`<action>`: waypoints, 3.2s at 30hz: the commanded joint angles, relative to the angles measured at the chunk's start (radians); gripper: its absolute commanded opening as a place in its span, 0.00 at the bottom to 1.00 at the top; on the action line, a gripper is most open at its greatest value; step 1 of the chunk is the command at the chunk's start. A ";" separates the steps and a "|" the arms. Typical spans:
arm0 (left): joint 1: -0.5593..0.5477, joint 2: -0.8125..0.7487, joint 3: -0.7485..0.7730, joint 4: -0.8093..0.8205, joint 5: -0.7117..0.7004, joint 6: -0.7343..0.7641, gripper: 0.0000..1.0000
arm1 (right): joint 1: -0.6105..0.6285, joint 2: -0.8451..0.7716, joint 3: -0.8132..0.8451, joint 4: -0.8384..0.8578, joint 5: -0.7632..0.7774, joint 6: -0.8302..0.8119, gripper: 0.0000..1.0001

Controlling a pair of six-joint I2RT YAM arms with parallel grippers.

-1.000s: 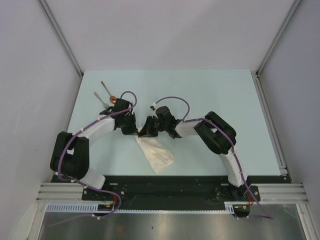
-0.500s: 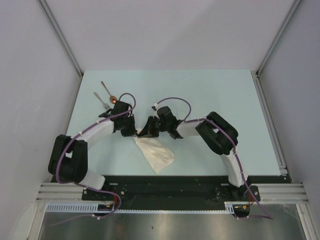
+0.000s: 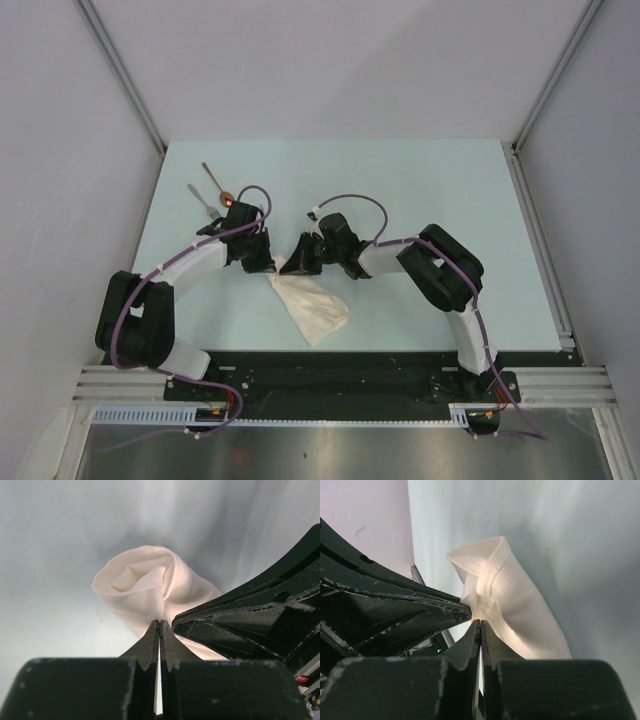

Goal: Fold the napkin into a case and place the utensils inside
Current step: Grasp the top corner of the smaller rectangle folded napkin from the folded napkin, then smooth out the smaller rectangle-folded napkin at the center of the board.

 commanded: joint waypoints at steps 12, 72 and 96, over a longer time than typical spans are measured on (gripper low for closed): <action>-0.008 -0.038 -0.016 0.032 0.028 -0.026 0.00 | 0.033 0.077 0.072 0.035 -0.007 -0.002 0.04; 0.022 -0.092 0.027 -0.002 -0.005 0.034 0.34 | -0.004 -0.167 0.123 -0.440 0.061 -0.291 0.28; -0.173 -0.333 -0.436 0.279 0.229 -0.219 0.04 | 0.217 -0.366 0.109 -1.102 0.414 -0.890 0.84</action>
